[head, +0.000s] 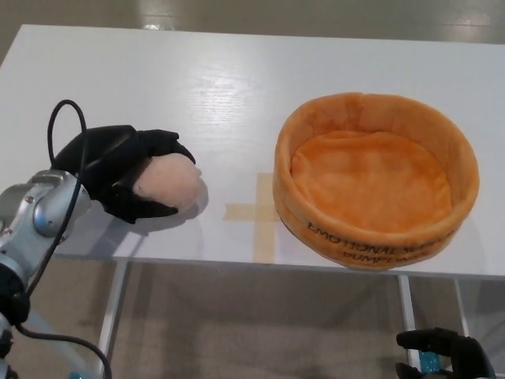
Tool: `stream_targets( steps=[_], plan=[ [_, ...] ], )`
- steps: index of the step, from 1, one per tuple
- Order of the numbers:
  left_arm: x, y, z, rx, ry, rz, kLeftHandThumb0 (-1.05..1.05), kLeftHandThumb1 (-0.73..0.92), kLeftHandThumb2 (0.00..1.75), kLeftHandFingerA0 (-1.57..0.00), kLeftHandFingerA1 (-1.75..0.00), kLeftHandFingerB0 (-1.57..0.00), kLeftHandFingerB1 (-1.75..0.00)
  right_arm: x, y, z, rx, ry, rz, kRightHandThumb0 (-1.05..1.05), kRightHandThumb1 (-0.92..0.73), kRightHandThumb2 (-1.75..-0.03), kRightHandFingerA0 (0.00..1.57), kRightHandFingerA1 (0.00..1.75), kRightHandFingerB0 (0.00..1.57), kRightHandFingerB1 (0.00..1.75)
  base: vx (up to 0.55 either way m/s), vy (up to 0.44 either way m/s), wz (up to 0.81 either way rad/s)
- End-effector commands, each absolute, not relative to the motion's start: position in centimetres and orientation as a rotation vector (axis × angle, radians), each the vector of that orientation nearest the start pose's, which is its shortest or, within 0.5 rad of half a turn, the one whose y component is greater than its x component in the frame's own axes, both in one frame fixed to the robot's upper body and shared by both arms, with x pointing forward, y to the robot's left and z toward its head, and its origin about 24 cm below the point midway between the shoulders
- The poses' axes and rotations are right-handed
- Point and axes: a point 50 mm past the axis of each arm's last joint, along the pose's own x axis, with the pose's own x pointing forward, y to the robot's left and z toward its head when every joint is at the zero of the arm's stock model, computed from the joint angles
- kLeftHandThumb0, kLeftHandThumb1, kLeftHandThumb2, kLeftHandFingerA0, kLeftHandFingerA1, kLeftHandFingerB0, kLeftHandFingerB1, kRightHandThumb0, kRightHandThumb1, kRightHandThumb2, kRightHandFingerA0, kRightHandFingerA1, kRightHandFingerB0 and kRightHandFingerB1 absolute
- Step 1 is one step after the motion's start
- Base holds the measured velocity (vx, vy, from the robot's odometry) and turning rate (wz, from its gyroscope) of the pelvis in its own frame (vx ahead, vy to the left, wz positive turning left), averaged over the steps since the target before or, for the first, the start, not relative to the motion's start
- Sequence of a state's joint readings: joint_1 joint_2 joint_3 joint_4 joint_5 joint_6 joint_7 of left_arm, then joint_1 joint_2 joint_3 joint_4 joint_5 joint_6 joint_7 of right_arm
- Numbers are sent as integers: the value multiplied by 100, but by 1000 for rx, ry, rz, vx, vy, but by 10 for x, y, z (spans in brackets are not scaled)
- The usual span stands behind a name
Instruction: Use the left hand to pick up the pink round toy on the left and place it inside the orange plate on the desk.
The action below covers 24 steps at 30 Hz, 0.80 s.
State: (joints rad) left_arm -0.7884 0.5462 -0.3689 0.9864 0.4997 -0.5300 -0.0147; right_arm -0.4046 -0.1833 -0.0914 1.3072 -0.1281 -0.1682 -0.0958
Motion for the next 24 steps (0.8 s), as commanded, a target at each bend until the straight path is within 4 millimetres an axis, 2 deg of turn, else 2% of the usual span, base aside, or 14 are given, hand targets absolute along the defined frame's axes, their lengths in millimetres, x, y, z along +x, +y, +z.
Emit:
stream_targets(
  steps=[1, 3, 4, 8, 9, 12, 13, 15, 17, 18, 20, 22, 23, 24],
  plan=[
    [368, 203, 95, 1171, -188, -384, -22, 78, 74, -101, -108, -88, -71, 242, -215, -99, -274, 739, -128, -20, -42, -81, 72, 90, 61, 79, 0, 0, 0],
    [369, 203, 97, 1172, -189, -379, -22, 79, 72, -99, -113, -89, -69, 243, -215, -99, -274, 740, -128, -20, -43, -82, 71, 89, 60, 78, 0, 0, 0],
    [370, 203, 100, 1170, -203, -371, -20, 80, 67, -90, -137, -89, -68, 243, -215, -99, -276, 739, -125, -20, -43, -82, 70, 89, 61, 79, 0, 0, 0],
    [373, 203, 111, 1169, -241, -349, -19, 80, 66, -85, -138, -89, -64, 244, -215, -99, -278, 738, -120, -21, -44, -82, 69, 89, 61, 79, 0, 0, 0],
    [375, 203, 117, 1166, -260, -335, -20, 81, 63, -79, -152, -86, -78, 244, -215, -99, -274, 737, -122, -20, -43, -82, 70, 89, 61, 79, 0, 0, 0],
    [379, 202, 129, 1152, -290, -315, -19, 80, 64, -79, -149, -84, -81, 244, -215, -98, -268, 735, -129, -20, -43, -81, 71, 90, 61, 79, 0, 0, 0],
    [384, 199, 148, 1164, -343, -297, -22, 78, 63, -80, -152, -84, -74, 244, -216, -98, -271, 734, -127, -22, -43, -82, 73, 91, 62, 80, 0, 0, 0],
    [385, 198, 154, 1169, -364, -290, -22, 78, 63, -80, -152, -84, -74, 243, -216, -99, -273, 735, -126, -22, -43, -82, 73, 91, 62, 80, 0, 0, 0],
    [391, 191, 175, 1175, -433, -255, -25, 75, 65, -76, -160, -83, -71, 242, -216, -99, -280, 741, -118, -22, -43, -83, 69, 88, 60, 78, 0, 0, 0],
    [394, 186, 187, 1182, -469, -240, -34, 75, 66, -79, -159, -73, -52, 242, -216, -100, -283, 742, -115, -22, -42, -82, 69, 88, 61, 79, 0, 0, 0],
    [396, 179, 196, 1195, -493, -241, -42, 64, 69, -85, -153, -75, -56, 242, -215, -100, -279, 743, -115, -22, -43, -82, 72, 90, 63, 80, 0, 0, 0],
    [397, 177, 198, 1199, -498, -242, -42, 64, 69, -85, -153, -75, -56, 242, -215, -100, -277, 744, -116, -22, -43, -82, 72, 90, 63, 80, 0, 0, 0],
    [398, 171, 205, 1202, -516, -251, -28, 72, 66, -79, -156, -89, -59, 242, -215, -100, -279, 744, -113, -23, -43, -82, 73, 91, 63, 80, 0, 0, 0],
    [401, 155, 218, 1210, -548, -271, -27, 72, 62, -72, -162, -74, -103, 242, -214, -100, -276, 744, -112, -22, -43, -82, 75, 92, 62, 80, 0, 0, 0]
  ],
)
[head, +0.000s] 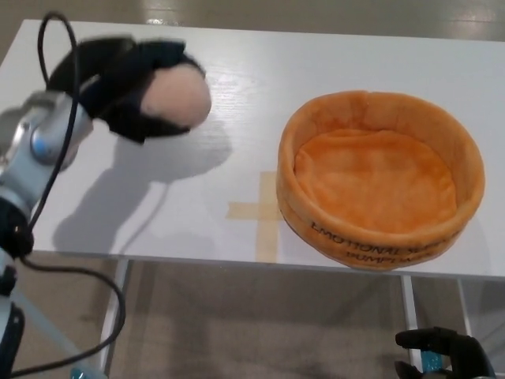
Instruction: Use the left hand to pick up the pink round toy on the left and place it inside the orange plate on the desk.
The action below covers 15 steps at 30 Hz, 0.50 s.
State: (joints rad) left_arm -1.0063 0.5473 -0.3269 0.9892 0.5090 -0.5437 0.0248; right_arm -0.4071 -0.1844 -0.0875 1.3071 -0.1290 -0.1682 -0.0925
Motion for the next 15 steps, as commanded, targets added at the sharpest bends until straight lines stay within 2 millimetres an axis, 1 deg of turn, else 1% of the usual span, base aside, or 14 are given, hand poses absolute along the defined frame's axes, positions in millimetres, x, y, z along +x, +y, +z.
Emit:
stream_targets(
  steps=[1, 3, 4, 5, 6, 7, 8, 9, 10, 11, 12, 15],
  plan=[
    [403, 148, 223, 1215, -559, -280, -27, 72, 62, -72, -162, -74, -103, 242, -214, -100, -272, 744, -112, -22, -43, -82, 75, 92, 62, 80, 0, 0, 0],
    [404, 143, 227, 1220, -566, -286, -27, 72, 62, -72, -162, -74, -103, 242, -213, -100, -267, 744, -112, -22, -43, -82, 75, 92, 62, 80, 0, 0, 0],
    [404, 133, 229, 1224, -588, -302, -32, 68, 64, -76, -158, -88, -56, 243, -212, -100, -270, 741, -112, -23, -43, -82, 76, 92, 63, 80, 0, 0, 0],
    [404, 119, 230, 1228, -617, -323, -32, 68, 64, -76, -158, -88, -56, 243, -212, -100, -274, 737, -112, -23, -43, -82, 76, 92, 63, 80, 0, 0, 0],
    [404, 114, 231, 1235, -622, -333, -30, 72, 61, -74, -162, -77, -85, 243, -212, -100, -276, 738, -112, -23, -43, -82, 74, 91, 63, 80, 0, 0, 0],
    [404, 112, 231, 1240, -621, -338, -30, 72, 61, -74, -162, -77, -85, 243, -212, -100, -277, 739, -112, -23, -43, -82, 74, 91, 63, 80, 0, 0, 0],
    [404, 106, 231, 1237, -626, -349, -39, 60, 73, -89, -149, -85, -101, 243, -212, -100, -279, 740, -110, -23, -43, -83, 72, 90, 62, 79, 0, 0, 0],
    [404, 106, 231, 1237, -626, -349, -39, 60, 73, -89, -149, -85, -101, 243, -212, -100, -279, 740, -110, -23, -43, -83, 72, 90, 62, 79, 0, 0, 0],
    [404, 90, 231, 1237, -631, -374, -23, 74, 62, -73, -164, -72, -124, 243, -210, -100, -266, 740, -110, -23, -43, -82, 75, 92, 62, 80, 0, 0, 0],
    [404, 86, 231, 1237, -632, -380, -23, 74, 62, -73, -164, -72, -124, 243, -210, -100, -262, 740, -110, -23, -43, -82, 75, 92, 62, 80, 0, 0, 0],
    [404, 83, 231, 1234, -633, -386, -23, 74, 61, -71, -166, -65, -136, 243, -210, -100, -263, 738, -109, -23, -43, -82, 75, 93, 63, 80, 0, 0, 0],
    [403, 72, 232, 1222, -640, -407, -24, 75, 62, -71, -165, -64, -138, 243, -209, -100, -268, 736, -104, -22, -44, -83, 73, 91, 61, 79, 0, 0, 0]
  ],
)
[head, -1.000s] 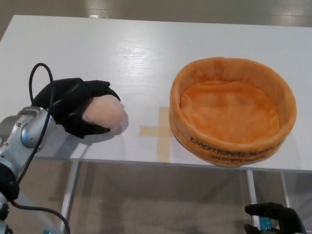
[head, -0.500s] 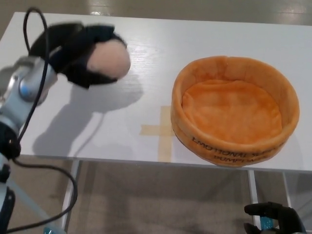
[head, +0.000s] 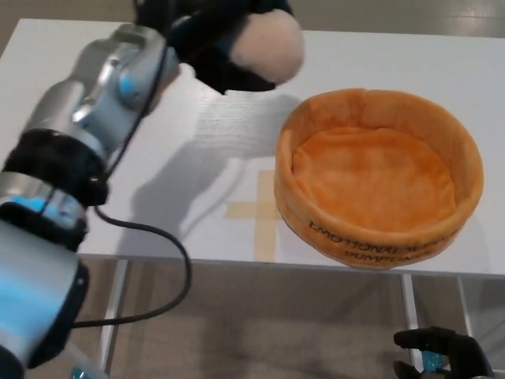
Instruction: Use the left hand to pick up the pink round toy on the left and place it inside the orange plate on the desk.
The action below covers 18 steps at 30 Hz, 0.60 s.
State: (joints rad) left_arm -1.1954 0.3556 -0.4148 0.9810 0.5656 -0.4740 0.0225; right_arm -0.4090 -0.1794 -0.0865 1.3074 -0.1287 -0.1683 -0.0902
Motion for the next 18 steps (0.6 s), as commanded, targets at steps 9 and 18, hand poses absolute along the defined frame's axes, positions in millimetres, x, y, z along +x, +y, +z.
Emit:
stream_targets(
  steps=[9, 18],
  plan=[
    [393, 15, 223, 1202, -681, -513, -27, 61, 66, -85, -152, -86, -94, 245, -204, -100, -262, 734, -100, -21, -44, -83, 72, 90, 60, 78, 0, 0, 0],
    [384, -8, 198, 1179, -633, -603, -15, 70, 68, -80, -144, -89, -74, 245, -200, -101, -245, 737, -103, -20, -44, -82, 73, 90, 60, 78, 0, 0, 0]
  ],
)
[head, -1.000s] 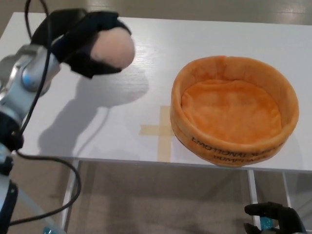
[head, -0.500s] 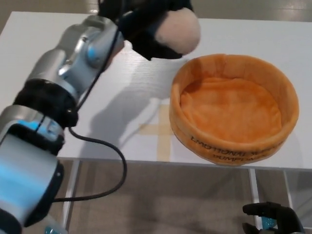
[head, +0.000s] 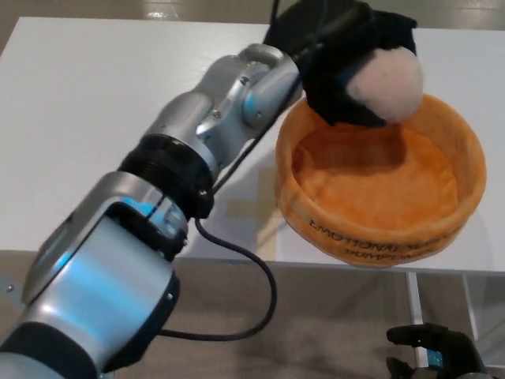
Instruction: Use the left hand to pick up the pink round toy on the left and place it inside the orange plate on the desk.
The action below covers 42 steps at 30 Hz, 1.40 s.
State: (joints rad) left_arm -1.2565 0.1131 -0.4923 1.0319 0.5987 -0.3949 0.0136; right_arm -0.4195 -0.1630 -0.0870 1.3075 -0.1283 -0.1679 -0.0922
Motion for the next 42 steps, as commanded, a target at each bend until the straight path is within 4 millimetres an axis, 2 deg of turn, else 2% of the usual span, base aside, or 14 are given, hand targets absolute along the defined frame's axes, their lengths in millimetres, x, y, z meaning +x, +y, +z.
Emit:
stream_targets(
  steps=[1, 4, 5, 6, 12, 13, 14, 16, 18, 21, 31, 36, 39, 42],
  plan=[
    [383, -11, 192, 1203, -637, -620, -16, 69, 60, -84, -134, -89, -54, 245, -200, -101, -250, 737, -103, -21, -44, -82, 74, 91, 61, 79, 0, 0, 0],
    [383, -12, 188, 1196, -618, -639, -17, 71, 63, -83, -134, -76, -47, 246, -199, -100, -251, 735, -103, -20, -44, -82, 74, 91, 60, 78, 0, 0, 0],
    [383, -12, 185, 1206, -580, -671, -49, 55, 57, -59, -52, -30, -31, 246, -199, -100, -253, 740, -100, -14, -60, -58, 68, 93, 60, 78, 0, 0, 0],
    [384, -12, 182, 1238, -535, -698, -82, 47, 86, 0, 0, 0, -3, 247, -199, -100, -252, 739, -99, -19, -44, -82, 71, 89, 60, 78, 0, 0, 0],
    [386, -10, 178, 1291, -433, -746, -86, 46, 90, 0, 0, 0, 0, 249, -198, -99, -249, 734, -98, -19, -45, -83, 71, 89, 60, 78, 0, 0, 0],
    [387, -9, 178, 1295, -416, -757, -88, 47, 91, 0, -1, 0, 0, 249, -198, -99, -250, 735, -100, -13, -59, -57, 69, 95, 61, 78, 0, 0, 0],
    [387, -9, 178, 1297, -409, -764, -89, 47, 93, 0, -4, 0, 0, 249, -198, -99, -250, 733, -99, -19, -45, -82, 73, 90, 60, 78, 0, 0, 0],
    [387, -8, 179, 1304, -399, -771, -92, 49, 95, 0, -4, 0, 0, 249, -198, -98, -247, 729, -98, -19, -44, -82, 71, 89, 59, 78, 0, 0, 0],
    [388, -7, 180, 1309, -383, -773, -95, 52, 98, 0, -2, 0, 0, 249, -198, -98, -239, 729, -96, -13, -60, -57, 66, 98, 62, 80, 0, 0, 0],
    [389, -6, 182, 1297, -375, -764, -105, 75, 116, 0, -1, 0, 0, 249, -198, -98, -243, 731, -94, -13, -59, -57, 67, 93, 60, 78, 0, 0, 0],
    [389, 1, 204, 1220, -432, -725, -105, 68, 107, 0, 0, 0, 0, 251, -196, -98, -234, 727, -92, -13, -60, -57, 68, 96, 61, 80, 0, 0, 0],
    [376, 10, 236, 1160, -580, -667, -49, 30, 61, 0, 0, 0, -4, 250, -197, -98, -239, 728, -90, -14, -60, -58, 66, 93, 60, 78, 0, 0, 0],
    [365, 17, 251, 1103, -652, -671, -31, 51, 56, 0, 0, 0, -8, 252, -198, -97, -237, 722, -91, -12, -61, -57, 65, 95, 60, 80, 0, 0, 0],
    [344, 33, 271, 989, -792, -666, -12, 39, 67, 0, 0, -1, -19, 252, -201, -95, -234, 719, -99, -14, -60, -58, 65, 97, 62, 81, 0, 0, 0]
  ],
)
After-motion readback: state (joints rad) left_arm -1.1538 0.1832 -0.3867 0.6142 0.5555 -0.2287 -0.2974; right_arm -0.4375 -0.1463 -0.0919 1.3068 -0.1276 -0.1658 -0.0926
